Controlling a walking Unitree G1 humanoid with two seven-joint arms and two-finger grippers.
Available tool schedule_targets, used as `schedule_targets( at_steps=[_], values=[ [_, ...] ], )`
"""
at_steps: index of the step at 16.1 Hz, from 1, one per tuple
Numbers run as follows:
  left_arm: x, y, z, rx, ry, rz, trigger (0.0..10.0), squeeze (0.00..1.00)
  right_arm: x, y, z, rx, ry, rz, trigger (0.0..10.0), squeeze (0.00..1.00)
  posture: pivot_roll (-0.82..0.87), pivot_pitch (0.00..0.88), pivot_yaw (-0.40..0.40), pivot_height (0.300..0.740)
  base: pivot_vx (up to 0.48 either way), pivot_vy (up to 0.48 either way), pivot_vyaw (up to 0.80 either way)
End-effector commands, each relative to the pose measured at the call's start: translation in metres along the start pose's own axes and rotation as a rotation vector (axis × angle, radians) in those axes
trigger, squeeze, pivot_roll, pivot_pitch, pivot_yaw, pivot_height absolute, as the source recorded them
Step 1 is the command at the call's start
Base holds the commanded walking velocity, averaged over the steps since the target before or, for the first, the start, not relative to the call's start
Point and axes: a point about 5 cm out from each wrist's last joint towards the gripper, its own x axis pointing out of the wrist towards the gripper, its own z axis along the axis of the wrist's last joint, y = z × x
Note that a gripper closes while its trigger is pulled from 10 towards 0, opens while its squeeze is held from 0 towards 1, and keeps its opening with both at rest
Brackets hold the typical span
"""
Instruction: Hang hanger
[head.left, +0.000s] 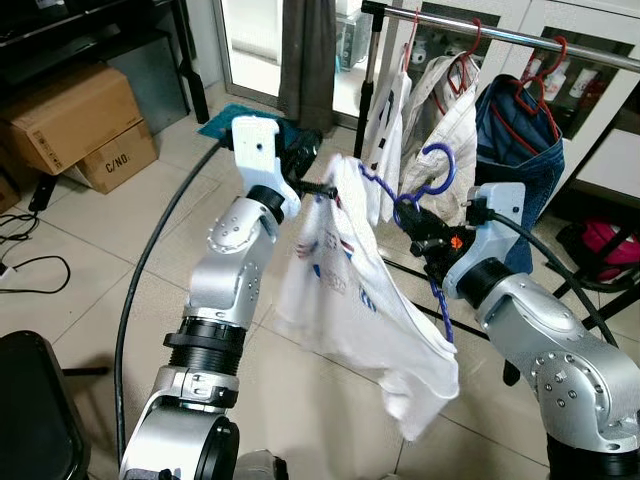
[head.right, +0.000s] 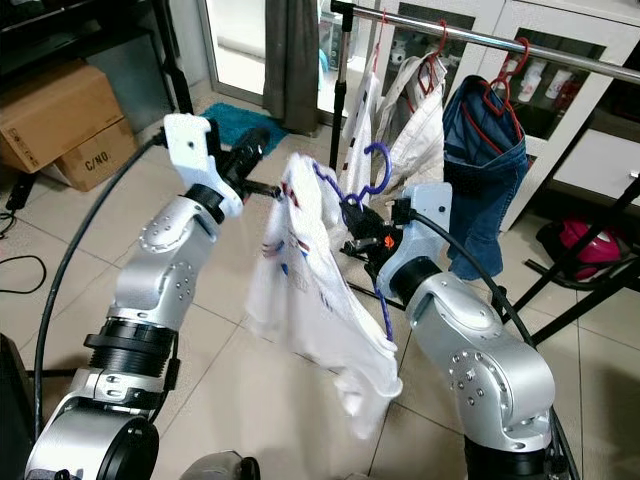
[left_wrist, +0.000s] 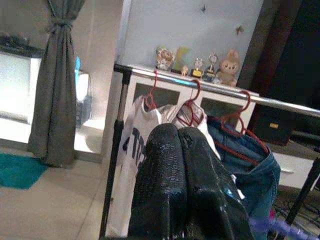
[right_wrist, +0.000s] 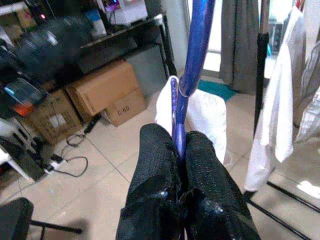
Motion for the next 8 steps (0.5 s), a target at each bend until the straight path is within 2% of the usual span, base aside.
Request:
schedule_targets(
  at_steps=[1, 2, 3, 4, 5, 7, 8],
  values=[
    [0.0, -0.003, 0.002, -0.003, 0.012, -0.025, 0.0, 0.0, -0.001, -0.002, 0.001, -0.016, 0.007, -0.008, 10.0, 0.0, -0.02, 0.005, -0.017, 0.74, 0.0, 0.0, 0.0],
    [-0.001, -0.002, -0.01, 0.061, 0.133, -0.021, 2.7, 0.0, -0.001, -0.001, 0.001, -0.016, 0.011, 0.004, 10.0, 0.0, -0.02, 0.004, -0.016, 0.74, 0.0, 0.0, 0.0],
    [-0.003, -0.002, -0.018, 0.103, 0.197, -0.031, 10.0, 0.0, -0.001, 0.001, 0.001, -0.014, 0.008, 0.013, 10.0, 0.0, -0.02, 0.004, -0.014, 0.74, 0.0, 0.0, 0.0],
    [-0.007, -0.007, -0.031, 0.131, 0.271, -0.084, 10.0, 0.0, 0.0, 0.003, 0.004, -0.012, -0.003, 0.03, 10.0, 0.0, -0.02, 0.003, -0.013, 0.74, 0.0, 0.0, 0.0],
    [-0.009, -0.01, -0.037, 0.149, 0.294, -0.099, 10.0, 1.0, 0.0, 0.004, 0.005, -0.01, -0.012, 0.043, 10.0, 0.0, -0.02, 0.003, -0.012, 0.74, 0.0, 0.0, 0.0],
    [-0.009, -0.012, -0.043, 0.173, 0.311, -0.053, 10.0, 1.0, 0.001, 0.008, 0.008, 0.005, -0.026, 0.072, 10.0, 0.0, -0.03, 0.003, -0.012, 0.74, 0.0, 0.0, 0.0],
    [-0.007, -0.017, -0.045, 0.175, 0.308, -0.066, 10.0, 1.0, 0.0, 0.01, 0.009, 0.011, -0.028, 0.096, 10.0, 0.0, -0.03, 0.002, -0.013, 0.74, 0.0, 0.0, 0.0]
  ],
)
